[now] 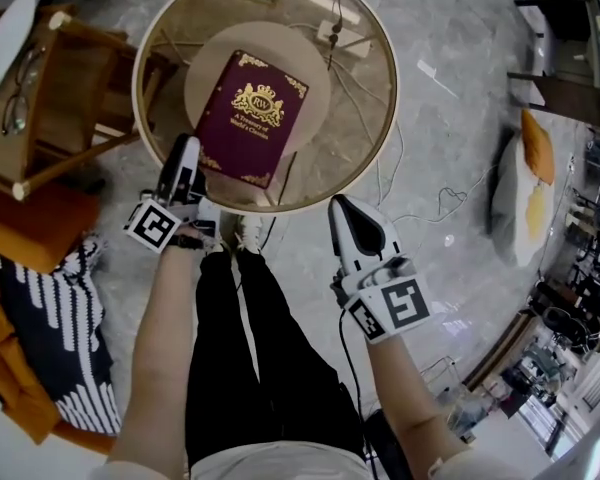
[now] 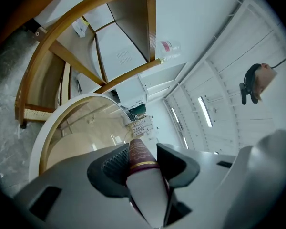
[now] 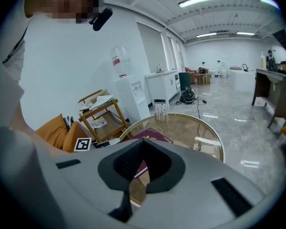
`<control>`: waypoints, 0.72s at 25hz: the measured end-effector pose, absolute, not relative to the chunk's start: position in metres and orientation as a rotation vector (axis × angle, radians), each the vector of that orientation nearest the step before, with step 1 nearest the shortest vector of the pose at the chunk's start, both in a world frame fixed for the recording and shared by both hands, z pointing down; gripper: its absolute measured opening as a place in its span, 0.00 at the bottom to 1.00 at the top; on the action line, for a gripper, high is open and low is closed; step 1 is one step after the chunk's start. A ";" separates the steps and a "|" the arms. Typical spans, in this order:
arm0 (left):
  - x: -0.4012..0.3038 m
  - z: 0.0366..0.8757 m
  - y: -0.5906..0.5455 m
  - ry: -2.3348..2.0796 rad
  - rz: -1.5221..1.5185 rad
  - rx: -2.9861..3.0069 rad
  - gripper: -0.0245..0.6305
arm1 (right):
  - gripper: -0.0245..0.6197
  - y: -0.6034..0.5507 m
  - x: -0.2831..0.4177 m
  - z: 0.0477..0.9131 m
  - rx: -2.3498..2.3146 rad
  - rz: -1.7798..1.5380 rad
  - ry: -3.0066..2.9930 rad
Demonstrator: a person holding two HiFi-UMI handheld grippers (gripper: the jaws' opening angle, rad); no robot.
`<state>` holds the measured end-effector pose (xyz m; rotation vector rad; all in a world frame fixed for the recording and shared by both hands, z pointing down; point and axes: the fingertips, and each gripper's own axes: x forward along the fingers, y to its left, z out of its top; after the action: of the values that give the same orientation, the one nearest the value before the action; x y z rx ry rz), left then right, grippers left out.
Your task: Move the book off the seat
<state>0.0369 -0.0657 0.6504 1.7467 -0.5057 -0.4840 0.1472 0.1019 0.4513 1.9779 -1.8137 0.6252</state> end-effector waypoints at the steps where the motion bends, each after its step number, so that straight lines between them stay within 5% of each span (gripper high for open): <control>1: 0.037 0.652 -0.065 -0.513 -0.481 1.741 0.33 | 0.07 0.103 0.147 0.452 1.982 0.628 -1.811; 15: 0.052 0.661 -0.049 -0.490 -0.249 1.945 0.32 | 0.07 0.115 0.152 0.454 2.017 0.639 -1.807; 18: 0.053 0.664 -0.045 -0.496 -0.171 1.998 0.18 | 0.07 0.118 0.152 0.454 2.019 0.641 -1.811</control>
<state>0.0527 -0.0449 0.6642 1.9975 -0.4956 -0.1708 0.1522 0.1178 0.4537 2.0189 -1.8115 0.6407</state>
